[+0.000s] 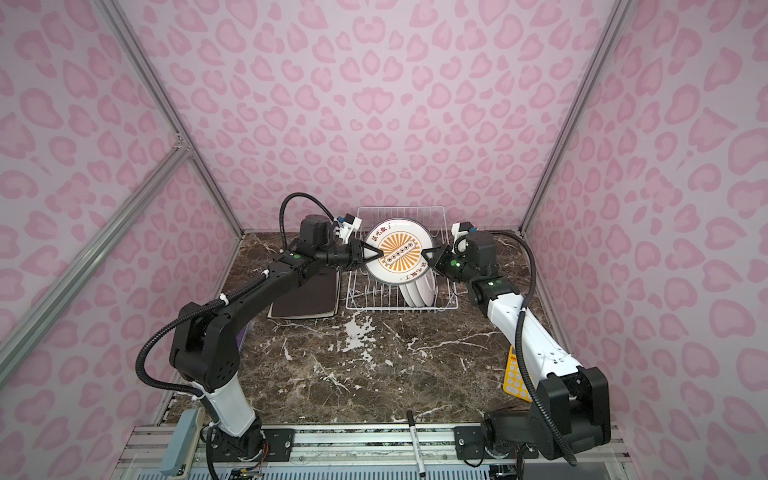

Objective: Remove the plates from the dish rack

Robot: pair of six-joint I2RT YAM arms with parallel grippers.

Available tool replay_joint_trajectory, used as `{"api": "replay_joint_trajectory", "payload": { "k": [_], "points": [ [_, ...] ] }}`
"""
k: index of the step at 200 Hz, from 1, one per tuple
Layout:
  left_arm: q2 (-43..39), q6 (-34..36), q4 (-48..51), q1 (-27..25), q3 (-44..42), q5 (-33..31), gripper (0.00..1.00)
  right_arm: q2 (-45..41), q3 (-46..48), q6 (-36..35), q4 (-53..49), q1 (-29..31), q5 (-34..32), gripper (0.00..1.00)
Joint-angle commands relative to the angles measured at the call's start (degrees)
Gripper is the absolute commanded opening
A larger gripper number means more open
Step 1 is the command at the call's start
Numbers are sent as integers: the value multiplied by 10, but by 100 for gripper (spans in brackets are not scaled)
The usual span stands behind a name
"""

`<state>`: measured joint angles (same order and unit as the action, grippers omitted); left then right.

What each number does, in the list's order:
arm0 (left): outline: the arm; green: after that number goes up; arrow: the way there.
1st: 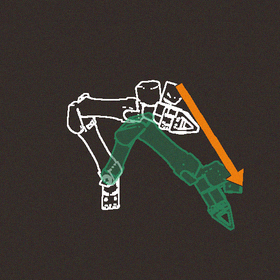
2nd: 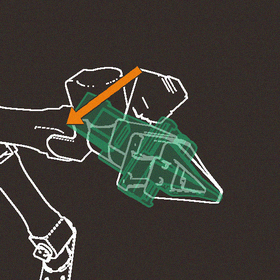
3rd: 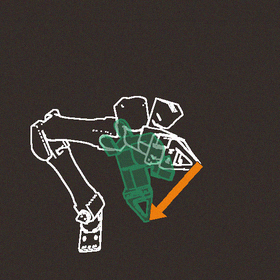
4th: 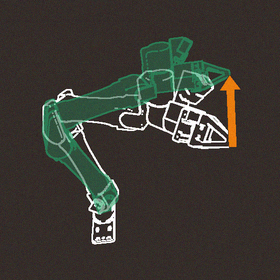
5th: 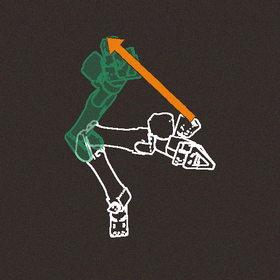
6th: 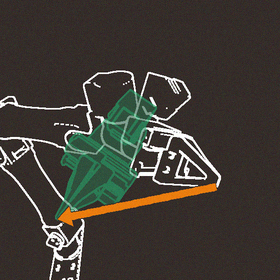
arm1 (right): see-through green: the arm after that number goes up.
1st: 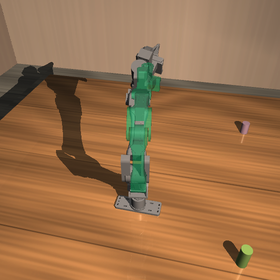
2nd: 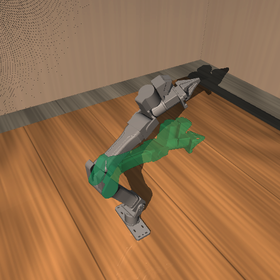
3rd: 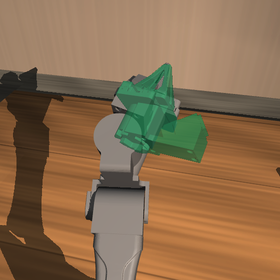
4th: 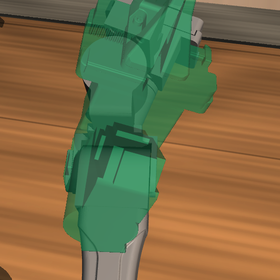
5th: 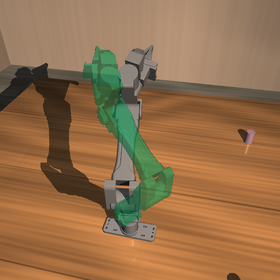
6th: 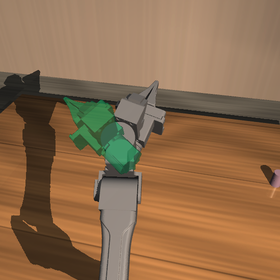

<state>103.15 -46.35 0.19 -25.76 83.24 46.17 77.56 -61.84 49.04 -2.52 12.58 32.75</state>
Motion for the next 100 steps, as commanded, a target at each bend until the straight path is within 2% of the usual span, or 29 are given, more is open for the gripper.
{"api": "replay_joint_trajectory", "payload": {
  "k": [1,19,56,100],
  "points": [
    [1,-15,-75,-8,-7,26,21,4,7,4,29,3,18,0],
    [0,-17,-75,-10,-5,23,17,3,10,5,28,3,20,0],
    [-3,-15,-64,-10,-2,18,4,-1,13,0,25,2,16,0],
    [-14,-6,-50,-10,-7,6,3,-11,15,-8,19,0,8,15]
  ]
}}
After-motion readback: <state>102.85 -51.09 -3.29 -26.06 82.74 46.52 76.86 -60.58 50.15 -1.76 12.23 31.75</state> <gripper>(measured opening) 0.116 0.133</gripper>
